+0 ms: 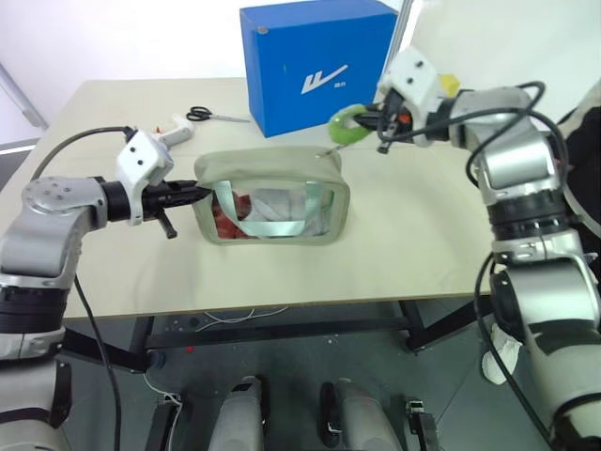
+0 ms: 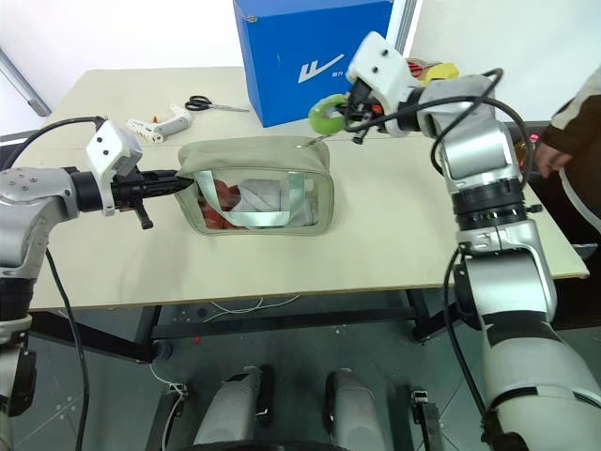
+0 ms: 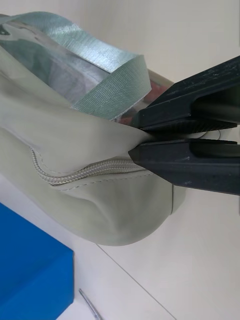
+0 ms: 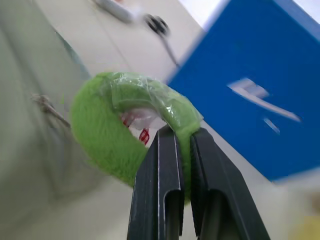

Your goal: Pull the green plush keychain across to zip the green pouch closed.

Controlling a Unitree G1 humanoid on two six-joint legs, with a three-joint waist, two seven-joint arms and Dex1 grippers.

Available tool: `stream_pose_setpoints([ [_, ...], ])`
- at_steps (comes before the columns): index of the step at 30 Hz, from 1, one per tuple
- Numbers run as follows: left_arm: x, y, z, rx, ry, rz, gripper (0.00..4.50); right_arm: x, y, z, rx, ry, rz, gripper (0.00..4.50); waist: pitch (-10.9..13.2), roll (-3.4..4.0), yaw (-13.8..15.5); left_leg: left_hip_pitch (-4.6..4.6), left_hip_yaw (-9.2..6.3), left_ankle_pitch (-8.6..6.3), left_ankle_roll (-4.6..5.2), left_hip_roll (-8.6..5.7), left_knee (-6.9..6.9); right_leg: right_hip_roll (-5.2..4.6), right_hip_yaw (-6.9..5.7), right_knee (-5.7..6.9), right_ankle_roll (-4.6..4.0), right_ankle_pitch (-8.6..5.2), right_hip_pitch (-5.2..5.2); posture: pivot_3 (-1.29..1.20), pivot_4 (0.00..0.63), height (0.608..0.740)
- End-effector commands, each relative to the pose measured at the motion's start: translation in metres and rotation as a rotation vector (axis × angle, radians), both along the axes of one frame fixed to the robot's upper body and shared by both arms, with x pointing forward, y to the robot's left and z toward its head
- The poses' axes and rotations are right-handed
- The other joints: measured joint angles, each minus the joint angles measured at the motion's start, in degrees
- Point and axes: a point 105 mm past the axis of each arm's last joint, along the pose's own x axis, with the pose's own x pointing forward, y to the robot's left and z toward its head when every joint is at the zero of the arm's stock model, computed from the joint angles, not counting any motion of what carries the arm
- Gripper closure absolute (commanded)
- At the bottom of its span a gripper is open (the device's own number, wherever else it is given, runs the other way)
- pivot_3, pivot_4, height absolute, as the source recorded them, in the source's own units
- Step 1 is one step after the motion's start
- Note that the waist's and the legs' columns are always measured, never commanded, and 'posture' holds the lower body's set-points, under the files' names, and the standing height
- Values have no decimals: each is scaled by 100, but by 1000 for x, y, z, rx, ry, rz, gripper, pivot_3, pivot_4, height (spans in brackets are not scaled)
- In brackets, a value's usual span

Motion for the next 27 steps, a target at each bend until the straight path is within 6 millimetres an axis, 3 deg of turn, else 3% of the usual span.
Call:
stream_pose_setpoints([
  [1,1,0,1,11,0,-1,4500,1,-24,13,-78,-135,-107,4435,0,0,-5,0,1,0,0,0,0,0,0,0,1,0,-1,0,150,740],
  [5,2,0,1,15,4,-2,4500,8,-36,-15,-92,-99,-166,4435,0,0,-5,0,4,0,0,-1,0,3,4,0,2,1,-2,0,150,740],
  [9,3,0,0,20,8,-3,4500,14,-31,-79,-90,21,-178,4435,-2,-3,-8,1,5,0,0,-2,1,7,7,0,7,4,0,0,150,740],
  [10,3,-1,0,19,9,-4,4500,14,-30,-87,-90,33,-182,4435,-2,-3,-11,3,5,0,0,-2,1,8,7,0,7,4,2,0,150,740],
  [12,2,-1,0,21,11,-5,4500,12,-15,-117,-18,122,-164,4435,-2,-2,-17,6,5,0,1,-2,0,11,10,0,9,5,3,0,150,740],
  [16,1,0,0,24,11,-1,4500,6,8,-151,-14,191,-125,4435,-2,-2,-19,8,6,1,1,0,0,15,13,3,12,6,3,0,150,740],
  [23,-1,0,0,22,11,4,4500,5,19,-174,-46,216,-114,4435,-3,-4,-41,42,7,0,0,1,-8,16,14,1,9,4,27,0,150,740],
  [27,0,0,0,23,3,13,4500,9,12,-177,-81,203,-123,4435,-3,-4,-41,90,13,-1,0,2,-24,15,19,-2,-6,-6,58,0,150,740],
])
